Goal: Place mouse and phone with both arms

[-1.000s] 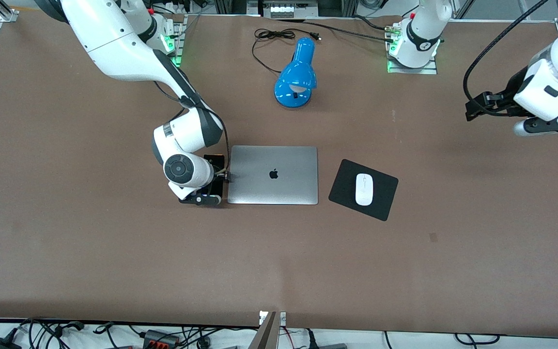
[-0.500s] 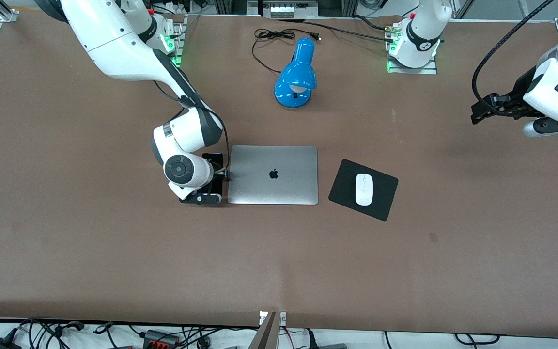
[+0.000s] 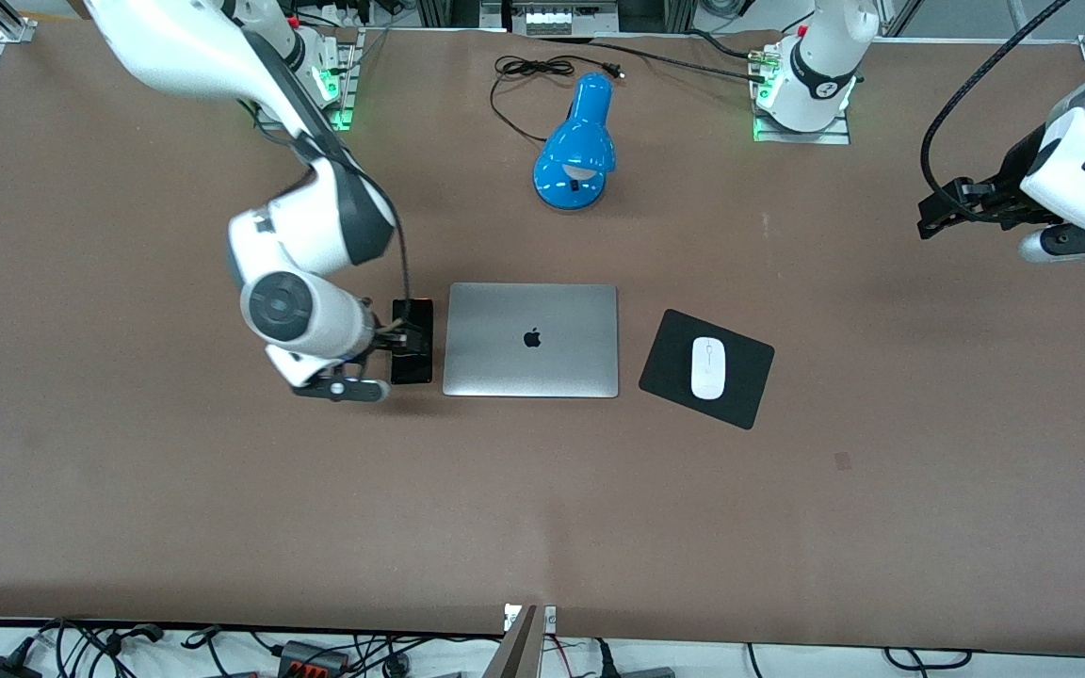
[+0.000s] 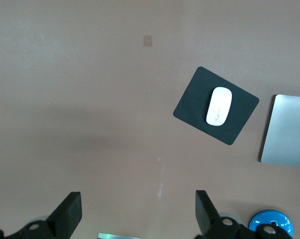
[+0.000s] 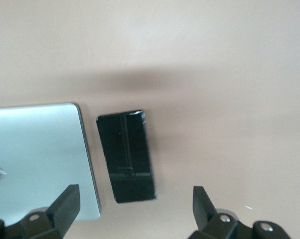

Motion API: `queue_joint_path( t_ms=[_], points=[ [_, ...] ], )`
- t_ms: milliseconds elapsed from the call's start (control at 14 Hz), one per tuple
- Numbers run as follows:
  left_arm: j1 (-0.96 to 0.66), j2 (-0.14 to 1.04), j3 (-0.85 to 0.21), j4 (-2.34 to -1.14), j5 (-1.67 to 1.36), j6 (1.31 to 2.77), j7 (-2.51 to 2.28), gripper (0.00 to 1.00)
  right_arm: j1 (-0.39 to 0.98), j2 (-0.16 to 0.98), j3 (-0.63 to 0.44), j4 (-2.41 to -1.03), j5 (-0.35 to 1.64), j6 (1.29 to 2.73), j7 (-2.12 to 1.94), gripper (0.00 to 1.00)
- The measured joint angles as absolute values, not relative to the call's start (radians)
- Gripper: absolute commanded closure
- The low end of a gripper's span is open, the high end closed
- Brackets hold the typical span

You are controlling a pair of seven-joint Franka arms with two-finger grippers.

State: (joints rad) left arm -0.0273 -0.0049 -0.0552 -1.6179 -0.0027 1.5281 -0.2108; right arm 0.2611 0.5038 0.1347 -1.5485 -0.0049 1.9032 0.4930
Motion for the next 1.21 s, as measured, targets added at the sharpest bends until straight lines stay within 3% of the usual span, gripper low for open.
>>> queue_joint_path(
  t_ms=[357, 714, 1000, 1214],
  points=[
    [-0.035, -0.005, -0.055, -1.610, -0.003, 1.528, -0.211, 0.00, 0.089, 0.397, 0.129, -1.393, -0.004, 1.700, 0.387, 0.00],
    [-0.036, -0.005, -0.055, -1.609, -0.003, 1.528, -0.211, 0.00, -0.017, 0.355, 0.126, -1.342, -0.005, 1.669, 0.296, 0.00],
    [-0.036, -0.005, -0.055, -1.609, -0.003, 1.528, -0.211, 0.00, 0.002, 0.307, -0.009, -1.340, -0.004, 1.666, 0.124, 0.00],
    [-0.036, -0.005, -0.055, -1.609, -0.003, 1.528, -0.211, 0.00, 0.000, 0.275, -0.052, -1.340, -0.003, 1.664, 0.029, 0.00]
  ],
)
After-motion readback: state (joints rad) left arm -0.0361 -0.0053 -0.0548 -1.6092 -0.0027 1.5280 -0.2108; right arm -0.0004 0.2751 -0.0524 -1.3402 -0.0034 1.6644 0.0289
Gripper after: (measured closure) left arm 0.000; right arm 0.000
